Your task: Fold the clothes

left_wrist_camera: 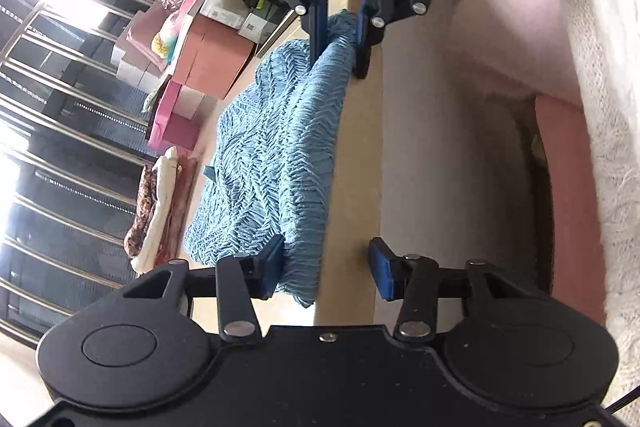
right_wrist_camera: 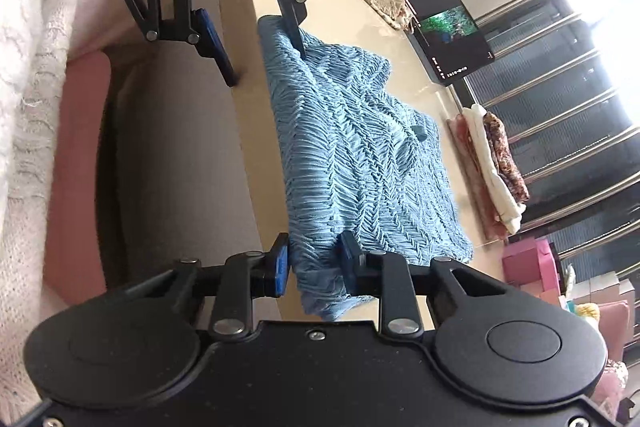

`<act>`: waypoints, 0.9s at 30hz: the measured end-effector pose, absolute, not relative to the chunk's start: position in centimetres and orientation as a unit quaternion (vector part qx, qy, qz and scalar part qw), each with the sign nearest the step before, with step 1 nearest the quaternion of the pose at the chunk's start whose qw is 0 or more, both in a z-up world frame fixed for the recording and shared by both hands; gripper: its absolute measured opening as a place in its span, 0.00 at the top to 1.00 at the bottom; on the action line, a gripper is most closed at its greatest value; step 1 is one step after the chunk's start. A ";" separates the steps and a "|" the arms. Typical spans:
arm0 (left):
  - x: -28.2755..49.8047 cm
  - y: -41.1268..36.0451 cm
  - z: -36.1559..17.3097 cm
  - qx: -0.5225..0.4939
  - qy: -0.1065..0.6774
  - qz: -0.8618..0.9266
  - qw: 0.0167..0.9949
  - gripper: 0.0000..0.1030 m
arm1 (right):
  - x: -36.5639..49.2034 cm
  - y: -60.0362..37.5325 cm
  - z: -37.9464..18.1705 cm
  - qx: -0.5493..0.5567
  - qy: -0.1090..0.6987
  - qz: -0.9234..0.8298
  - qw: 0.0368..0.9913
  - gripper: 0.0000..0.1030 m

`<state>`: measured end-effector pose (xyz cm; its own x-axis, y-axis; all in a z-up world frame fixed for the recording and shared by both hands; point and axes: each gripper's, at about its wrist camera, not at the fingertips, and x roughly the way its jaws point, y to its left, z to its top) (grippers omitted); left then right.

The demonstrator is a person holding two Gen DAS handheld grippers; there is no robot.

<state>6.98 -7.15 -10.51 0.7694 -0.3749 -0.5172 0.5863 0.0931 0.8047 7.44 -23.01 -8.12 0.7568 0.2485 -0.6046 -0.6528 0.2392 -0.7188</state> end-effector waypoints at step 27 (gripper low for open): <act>23.4 -9.1 5.2 0.468 0.289 -0.423 0.720 0.91 | 23.5 -28.3 6.8 -0.266 0.384 0.433 0.771 0.92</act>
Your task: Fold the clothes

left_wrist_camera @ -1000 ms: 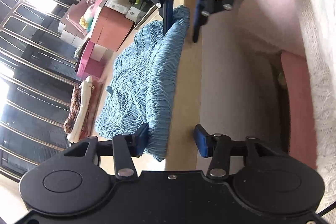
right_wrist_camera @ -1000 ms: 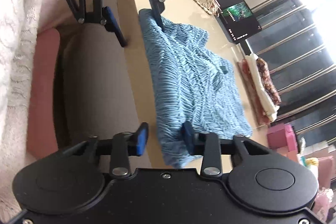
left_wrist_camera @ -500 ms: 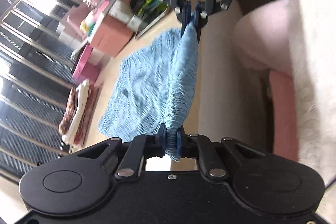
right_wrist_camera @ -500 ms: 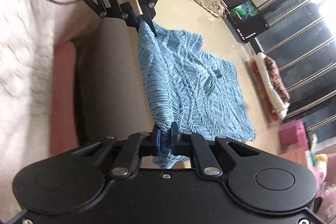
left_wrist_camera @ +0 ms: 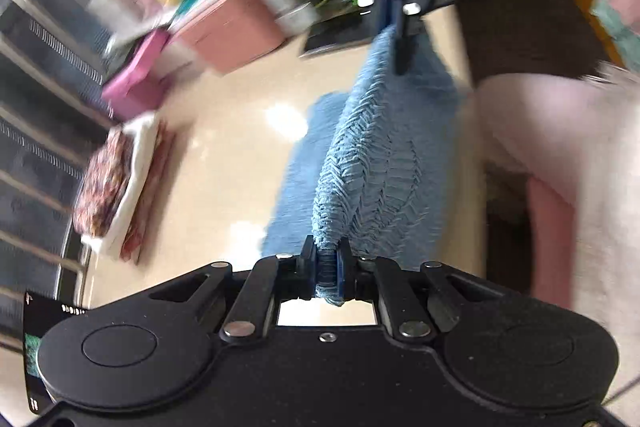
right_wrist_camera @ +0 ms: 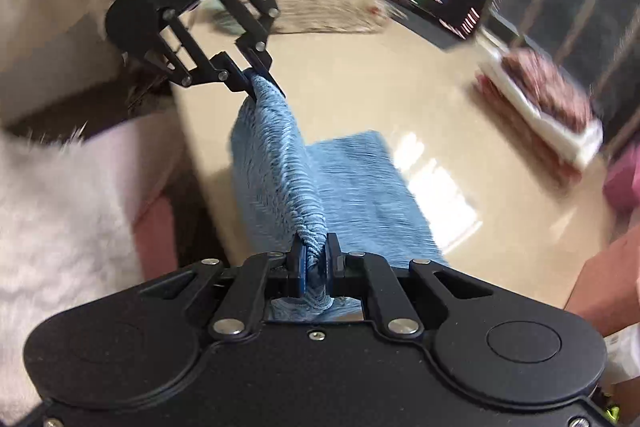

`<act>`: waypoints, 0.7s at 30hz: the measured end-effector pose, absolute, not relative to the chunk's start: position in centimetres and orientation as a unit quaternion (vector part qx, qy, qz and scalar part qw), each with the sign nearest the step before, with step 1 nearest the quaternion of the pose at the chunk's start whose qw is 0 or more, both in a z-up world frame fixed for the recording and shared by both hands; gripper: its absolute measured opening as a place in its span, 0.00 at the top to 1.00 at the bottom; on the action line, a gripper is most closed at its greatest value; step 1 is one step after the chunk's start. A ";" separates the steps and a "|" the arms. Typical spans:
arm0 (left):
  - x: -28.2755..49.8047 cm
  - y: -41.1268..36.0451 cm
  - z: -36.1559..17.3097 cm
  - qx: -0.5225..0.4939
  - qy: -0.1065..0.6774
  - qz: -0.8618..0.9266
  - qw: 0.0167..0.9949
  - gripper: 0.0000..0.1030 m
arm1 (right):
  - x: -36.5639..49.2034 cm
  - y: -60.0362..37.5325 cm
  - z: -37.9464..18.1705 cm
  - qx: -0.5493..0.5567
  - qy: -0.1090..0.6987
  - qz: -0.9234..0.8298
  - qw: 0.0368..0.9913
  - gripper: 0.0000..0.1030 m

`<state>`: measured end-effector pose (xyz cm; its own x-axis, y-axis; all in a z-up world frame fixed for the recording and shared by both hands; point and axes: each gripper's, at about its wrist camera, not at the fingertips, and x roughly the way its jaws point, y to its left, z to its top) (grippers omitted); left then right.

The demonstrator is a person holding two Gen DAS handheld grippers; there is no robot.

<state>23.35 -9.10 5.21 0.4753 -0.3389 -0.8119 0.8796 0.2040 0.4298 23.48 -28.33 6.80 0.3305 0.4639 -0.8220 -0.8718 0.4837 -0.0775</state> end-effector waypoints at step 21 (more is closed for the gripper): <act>38.2 -1.5 -4.1 -0.097 0.423 -0.419 0.798 0.85 | 32.9 -39.7 -6.0 0.221 0.430 0.359 0.799 0.81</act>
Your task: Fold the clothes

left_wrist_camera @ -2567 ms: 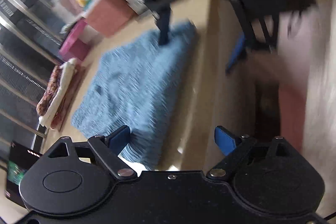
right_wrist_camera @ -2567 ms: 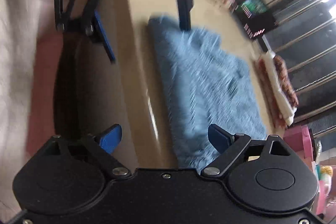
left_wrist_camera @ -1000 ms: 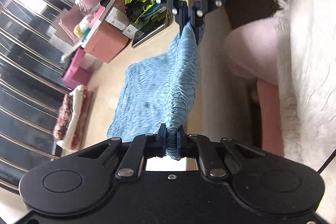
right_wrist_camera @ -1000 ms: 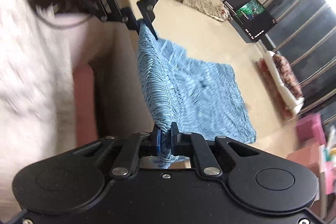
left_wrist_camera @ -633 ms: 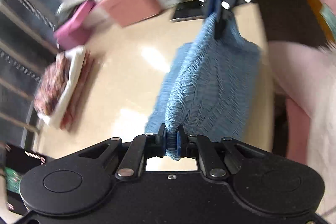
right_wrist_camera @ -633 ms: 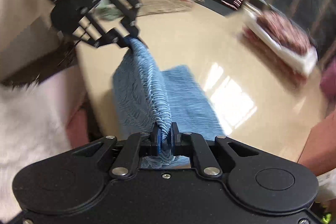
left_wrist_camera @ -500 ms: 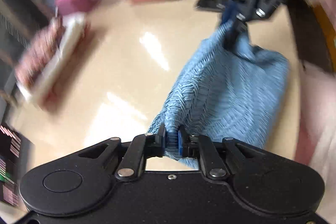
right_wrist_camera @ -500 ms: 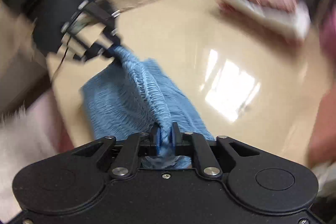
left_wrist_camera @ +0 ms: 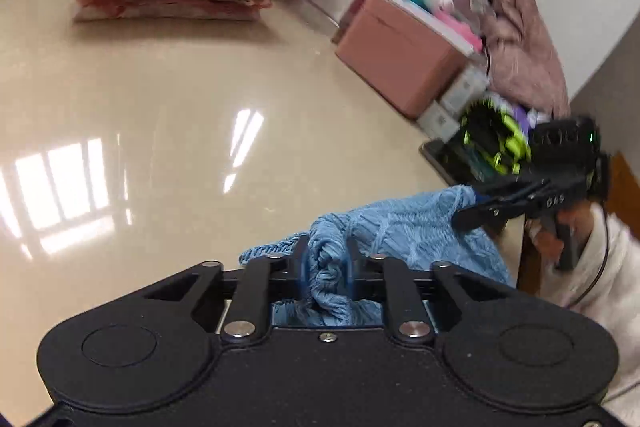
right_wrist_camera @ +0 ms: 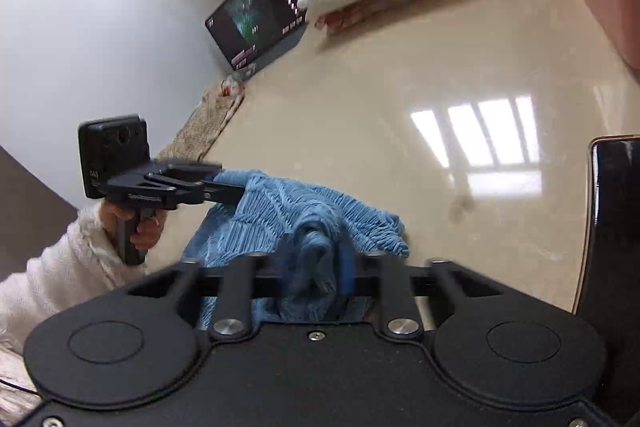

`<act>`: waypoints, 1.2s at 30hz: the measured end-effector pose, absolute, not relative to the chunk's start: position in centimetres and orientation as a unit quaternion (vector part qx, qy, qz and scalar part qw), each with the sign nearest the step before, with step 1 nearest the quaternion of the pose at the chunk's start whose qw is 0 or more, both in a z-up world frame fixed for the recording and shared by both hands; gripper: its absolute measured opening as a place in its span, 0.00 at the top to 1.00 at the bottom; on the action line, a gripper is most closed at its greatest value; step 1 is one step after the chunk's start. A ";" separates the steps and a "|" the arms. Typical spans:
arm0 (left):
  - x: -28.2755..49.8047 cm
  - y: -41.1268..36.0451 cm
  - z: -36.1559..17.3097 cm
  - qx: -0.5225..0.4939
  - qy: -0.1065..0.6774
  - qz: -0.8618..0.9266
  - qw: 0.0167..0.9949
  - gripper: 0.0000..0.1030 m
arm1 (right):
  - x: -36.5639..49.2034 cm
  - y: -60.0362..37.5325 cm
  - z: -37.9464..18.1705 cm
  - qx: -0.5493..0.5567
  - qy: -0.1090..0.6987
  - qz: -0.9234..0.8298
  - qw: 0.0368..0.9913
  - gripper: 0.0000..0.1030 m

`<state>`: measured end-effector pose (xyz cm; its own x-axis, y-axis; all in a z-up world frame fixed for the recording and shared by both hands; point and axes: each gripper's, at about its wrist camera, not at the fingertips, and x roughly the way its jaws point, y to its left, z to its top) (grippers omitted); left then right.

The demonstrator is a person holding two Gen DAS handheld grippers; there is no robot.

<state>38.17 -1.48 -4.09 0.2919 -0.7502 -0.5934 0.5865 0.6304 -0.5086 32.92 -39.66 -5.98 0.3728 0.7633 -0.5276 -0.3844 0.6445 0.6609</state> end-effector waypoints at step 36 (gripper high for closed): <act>30.6 -2.5 -1.8 -0.137 0.304 -0.270 0.903 0.00 | 25.1 -34.7 -4.2 0.126 0.273 0.135 0.944 0.26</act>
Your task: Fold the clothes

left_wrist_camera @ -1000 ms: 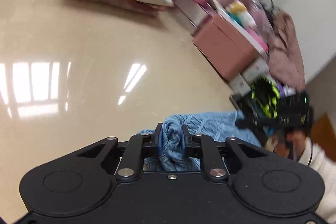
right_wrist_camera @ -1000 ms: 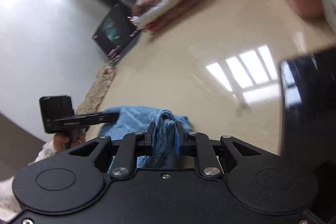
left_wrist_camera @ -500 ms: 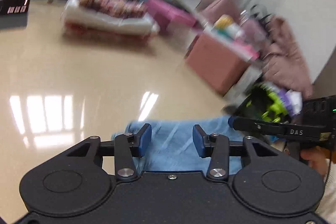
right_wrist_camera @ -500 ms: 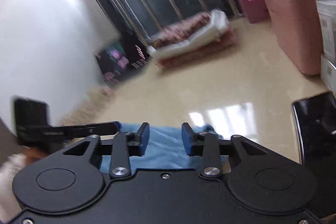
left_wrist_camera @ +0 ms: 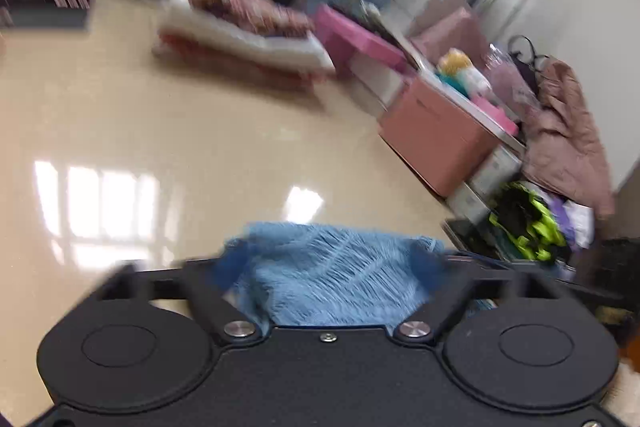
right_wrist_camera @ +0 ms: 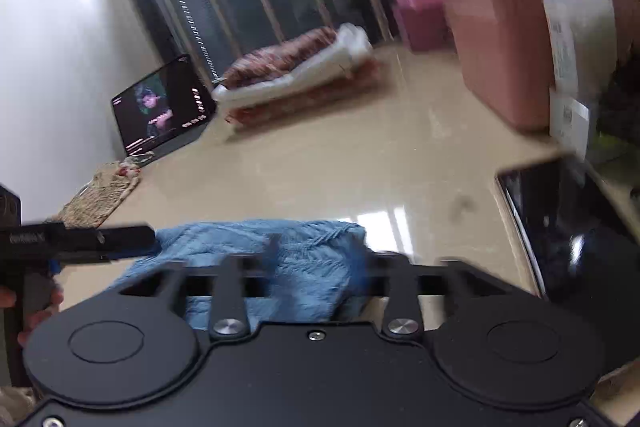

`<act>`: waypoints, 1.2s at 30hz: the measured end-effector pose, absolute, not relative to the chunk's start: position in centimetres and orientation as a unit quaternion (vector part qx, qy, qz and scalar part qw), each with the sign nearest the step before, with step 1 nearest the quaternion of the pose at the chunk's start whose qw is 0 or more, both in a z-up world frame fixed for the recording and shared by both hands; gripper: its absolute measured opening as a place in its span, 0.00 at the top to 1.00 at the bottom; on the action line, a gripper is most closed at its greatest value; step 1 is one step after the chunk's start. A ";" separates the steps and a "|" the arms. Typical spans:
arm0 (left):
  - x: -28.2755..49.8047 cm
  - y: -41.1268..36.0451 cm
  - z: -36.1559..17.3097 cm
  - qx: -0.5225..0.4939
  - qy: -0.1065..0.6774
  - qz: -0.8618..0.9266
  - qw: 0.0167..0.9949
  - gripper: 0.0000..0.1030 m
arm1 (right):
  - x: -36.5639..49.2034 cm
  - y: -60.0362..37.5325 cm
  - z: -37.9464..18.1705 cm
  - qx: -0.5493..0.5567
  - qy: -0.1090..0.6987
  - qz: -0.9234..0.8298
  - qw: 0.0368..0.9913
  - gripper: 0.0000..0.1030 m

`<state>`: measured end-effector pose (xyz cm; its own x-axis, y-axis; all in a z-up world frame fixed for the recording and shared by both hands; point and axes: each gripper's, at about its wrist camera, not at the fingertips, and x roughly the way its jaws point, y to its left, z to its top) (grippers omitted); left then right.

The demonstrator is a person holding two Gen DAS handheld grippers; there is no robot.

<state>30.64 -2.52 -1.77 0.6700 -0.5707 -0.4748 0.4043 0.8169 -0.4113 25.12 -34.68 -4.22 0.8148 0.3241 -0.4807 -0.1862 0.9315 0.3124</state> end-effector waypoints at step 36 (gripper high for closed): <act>11.6 -0.9 -2.3 -0.069 0.307 -0.136 0.939 0.00 | 11.7 -28.8 -3.4 0.091 0.317 0.100 0.939 0.01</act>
